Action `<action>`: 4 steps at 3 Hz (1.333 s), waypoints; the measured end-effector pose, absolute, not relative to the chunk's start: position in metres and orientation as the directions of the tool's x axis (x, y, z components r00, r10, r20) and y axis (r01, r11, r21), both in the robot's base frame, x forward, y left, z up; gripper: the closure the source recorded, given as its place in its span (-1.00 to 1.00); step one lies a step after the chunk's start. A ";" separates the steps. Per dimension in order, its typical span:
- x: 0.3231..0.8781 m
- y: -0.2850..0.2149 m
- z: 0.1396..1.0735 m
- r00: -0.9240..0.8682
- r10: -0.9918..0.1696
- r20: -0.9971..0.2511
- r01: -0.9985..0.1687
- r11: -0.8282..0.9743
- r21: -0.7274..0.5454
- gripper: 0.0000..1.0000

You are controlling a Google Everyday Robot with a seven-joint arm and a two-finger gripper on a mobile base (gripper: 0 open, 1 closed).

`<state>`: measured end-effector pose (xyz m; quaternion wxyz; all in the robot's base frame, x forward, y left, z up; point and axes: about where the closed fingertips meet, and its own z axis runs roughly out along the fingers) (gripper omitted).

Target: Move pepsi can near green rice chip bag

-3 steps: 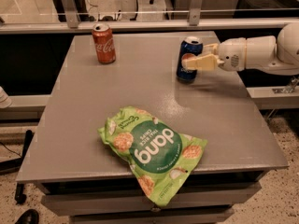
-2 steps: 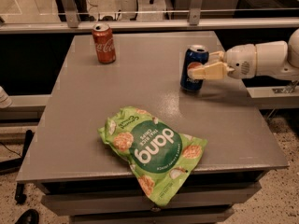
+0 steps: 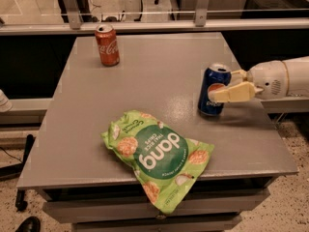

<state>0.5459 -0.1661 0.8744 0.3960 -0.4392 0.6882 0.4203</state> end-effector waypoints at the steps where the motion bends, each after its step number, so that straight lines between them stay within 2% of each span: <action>1: 0.516 -0.170 0.878 -0.311 -0.260 -0.914 -0.938 0.240 0.250 1.00; 2: 0.490 -0.165 0.877 -0.300 -0.246 -0.921 -0.943 0.220 0.249 1.00; 3: 0.473 -0.155 0.871 -0.260 -0.268 -0.928 -0.955 0.210 0.208 0.65; 4: 0.464 -0.151 0.866 -0.227 -0.287 -0.931 -0.962 0.215 0.169 0.17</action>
Offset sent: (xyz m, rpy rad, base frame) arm -0.0874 0.0044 -0.0005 0.0629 0.0021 0.0475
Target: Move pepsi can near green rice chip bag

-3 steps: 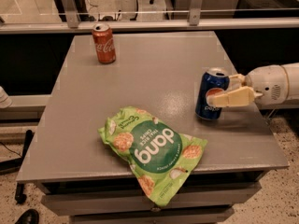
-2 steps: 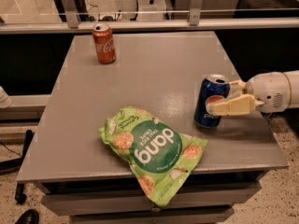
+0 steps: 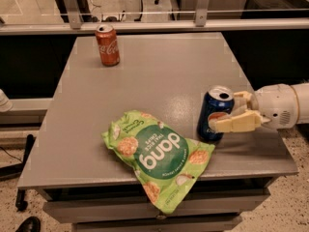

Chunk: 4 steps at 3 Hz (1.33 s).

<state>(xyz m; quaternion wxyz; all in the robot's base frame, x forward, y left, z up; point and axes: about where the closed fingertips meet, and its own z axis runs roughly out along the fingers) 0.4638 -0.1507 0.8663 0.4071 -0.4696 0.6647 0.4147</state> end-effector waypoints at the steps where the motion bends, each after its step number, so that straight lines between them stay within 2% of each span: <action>1: 0.464 -0.151 0.867 -0.227 -0.287 -0.931 -0.962 0.215 0.169 -0.28; 2: 0.464 -0.151 0.867 -0.227 -0.287 -0.931 -0.962 0.215 0.169 -0.74; 3: 0.458 -0.147 0.866 -0.208 -0.287 -0.935 -0.967 0.205 0.152 -1.00; 4: 0.453 -0.148 0.864 -0.196 -0.294 -0.936 -0.969 0.204 0.139 -1.00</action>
Offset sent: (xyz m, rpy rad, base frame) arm -0.0143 0.0065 -0.0032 0.0094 -0.0443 0.0130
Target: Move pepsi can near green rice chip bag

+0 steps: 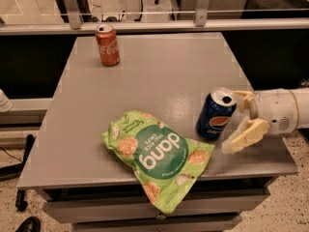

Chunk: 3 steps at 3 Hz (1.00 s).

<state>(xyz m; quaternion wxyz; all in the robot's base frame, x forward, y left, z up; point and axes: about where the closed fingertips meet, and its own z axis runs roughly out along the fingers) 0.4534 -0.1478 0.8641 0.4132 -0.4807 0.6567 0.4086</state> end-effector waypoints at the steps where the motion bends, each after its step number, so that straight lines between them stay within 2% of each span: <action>1: 0.461 -0.181 0.868 -0.173 -0.341 -0.924 -0.960 0.270 0.080 -1.00; 3: 0.509 -0.256 0.916 -0.046 -0.436 -0.899 -0.901 0.406 -0.151 -1.00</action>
Offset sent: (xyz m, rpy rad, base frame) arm 0.0531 -0.1545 0.0579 -0.2678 -0.2737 -0.2756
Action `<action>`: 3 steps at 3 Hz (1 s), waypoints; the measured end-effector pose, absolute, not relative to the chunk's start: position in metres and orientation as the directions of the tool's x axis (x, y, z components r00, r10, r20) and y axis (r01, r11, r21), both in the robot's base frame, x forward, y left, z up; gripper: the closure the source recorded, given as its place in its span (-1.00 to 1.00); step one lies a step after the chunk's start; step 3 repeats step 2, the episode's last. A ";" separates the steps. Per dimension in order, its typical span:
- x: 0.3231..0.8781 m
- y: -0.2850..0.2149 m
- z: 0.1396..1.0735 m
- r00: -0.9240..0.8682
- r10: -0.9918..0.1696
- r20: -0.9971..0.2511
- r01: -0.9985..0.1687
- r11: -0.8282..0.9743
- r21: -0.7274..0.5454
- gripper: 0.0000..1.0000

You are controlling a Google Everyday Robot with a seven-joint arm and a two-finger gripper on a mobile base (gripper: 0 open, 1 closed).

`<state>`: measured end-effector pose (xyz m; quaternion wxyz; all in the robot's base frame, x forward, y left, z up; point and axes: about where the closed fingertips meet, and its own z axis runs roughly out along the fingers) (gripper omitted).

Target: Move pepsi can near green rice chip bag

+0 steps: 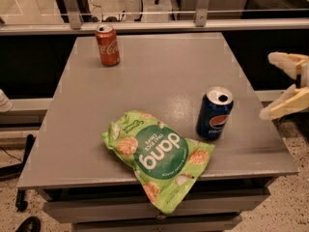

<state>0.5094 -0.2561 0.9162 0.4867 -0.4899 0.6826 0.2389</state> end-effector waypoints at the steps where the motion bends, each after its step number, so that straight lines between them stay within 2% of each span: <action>1: 0.543 -0.258 0.943 0.031 -0.400 -0.916 -0.869 0.442 -0.223 -1.00; 3: 0.548 -0.260 0.948 0.042 -0.396 -0.917 -0.860 0.452 -0.235 -1.00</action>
Offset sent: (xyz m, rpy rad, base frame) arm 0.0280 -0.0022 0.0216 0.0308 -0.0824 -0.0275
